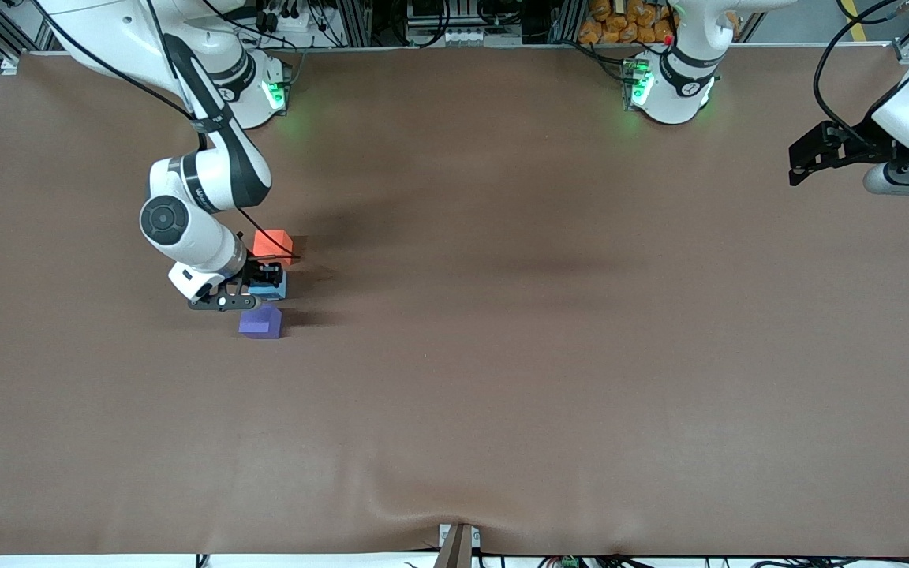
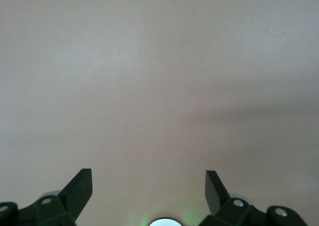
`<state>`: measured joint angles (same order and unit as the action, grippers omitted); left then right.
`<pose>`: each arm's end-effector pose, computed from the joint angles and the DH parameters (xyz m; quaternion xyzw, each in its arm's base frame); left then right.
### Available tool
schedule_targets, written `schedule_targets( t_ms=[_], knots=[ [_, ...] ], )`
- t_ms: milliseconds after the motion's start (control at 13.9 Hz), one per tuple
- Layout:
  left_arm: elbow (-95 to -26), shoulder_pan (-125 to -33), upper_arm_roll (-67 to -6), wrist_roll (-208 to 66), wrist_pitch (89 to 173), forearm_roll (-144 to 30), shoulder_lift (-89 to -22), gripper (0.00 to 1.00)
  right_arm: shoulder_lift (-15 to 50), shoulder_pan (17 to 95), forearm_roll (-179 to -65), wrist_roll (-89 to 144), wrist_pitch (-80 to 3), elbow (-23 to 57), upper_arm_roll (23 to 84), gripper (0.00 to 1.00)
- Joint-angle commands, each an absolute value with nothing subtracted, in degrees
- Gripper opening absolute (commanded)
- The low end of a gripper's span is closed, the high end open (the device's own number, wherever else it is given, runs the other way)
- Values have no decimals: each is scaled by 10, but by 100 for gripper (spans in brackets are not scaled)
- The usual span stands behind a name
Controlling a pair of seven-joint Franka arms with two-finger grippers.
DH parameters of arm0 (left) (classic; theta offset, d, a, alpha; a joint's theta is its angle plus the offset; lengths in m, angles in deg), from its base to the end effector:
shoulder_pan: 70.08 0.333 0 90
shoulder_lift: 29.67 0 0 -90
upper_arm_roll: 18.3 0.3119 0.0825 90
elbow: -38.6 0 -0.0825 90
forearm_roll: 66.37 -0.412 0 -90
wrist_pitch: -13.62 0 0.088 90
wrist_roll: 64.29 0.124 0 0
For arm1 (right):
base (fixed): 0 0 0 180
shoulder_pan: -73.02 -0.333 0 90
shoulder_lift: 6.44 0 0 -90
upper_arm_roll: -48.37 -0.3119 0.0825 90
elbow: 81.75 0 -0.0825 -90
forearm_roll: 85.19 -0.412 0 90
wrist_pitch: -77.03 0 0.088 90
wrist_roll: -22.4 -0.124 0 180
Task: Place blue block between orange and purple blocks
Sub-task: 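Lower the blue cube between the orange and purple cubes, open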
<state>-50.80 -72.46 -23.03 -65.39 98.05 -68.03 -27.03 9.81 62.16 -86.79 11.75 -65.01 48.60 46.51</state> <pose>0.5537 -0.0663 0.6265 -0.9983 0.0512 0.0192 0.0178 0.5266 0.1198 0.1803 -0.9991 -0.0062 0.0415 0.0044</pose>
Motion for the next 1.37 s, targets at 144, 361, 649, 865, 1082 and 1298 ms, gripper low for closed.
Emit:
schedule_targets(
  t_ms=[144,361,649,865,1082,1298],
  knots=[
    [-505,-719,-231,-644,976,-671,-271,100,101,634,-870,134,-682,503,457,0],
    [-504,-719,-231,-644,976,-671,-271,100,105,634,-870,134,-683,502,457,0],
    [-504,-718,-231,-644,977,-671,-272,100,105,636,-870,133,-677,496,457,100],
    [-504,-718,-231,-644,977,-671,-273,100,96,648,-870,133,-627,464,456,100],
    [-504,-718,-231,-646,977,-671,-273,100,95,651,-871,133,-449,334,456,100],
    [-503,-718,-231,-647,977,-671,-273,100,101,658,-894,132,-314,198,456,100]
  ],
)
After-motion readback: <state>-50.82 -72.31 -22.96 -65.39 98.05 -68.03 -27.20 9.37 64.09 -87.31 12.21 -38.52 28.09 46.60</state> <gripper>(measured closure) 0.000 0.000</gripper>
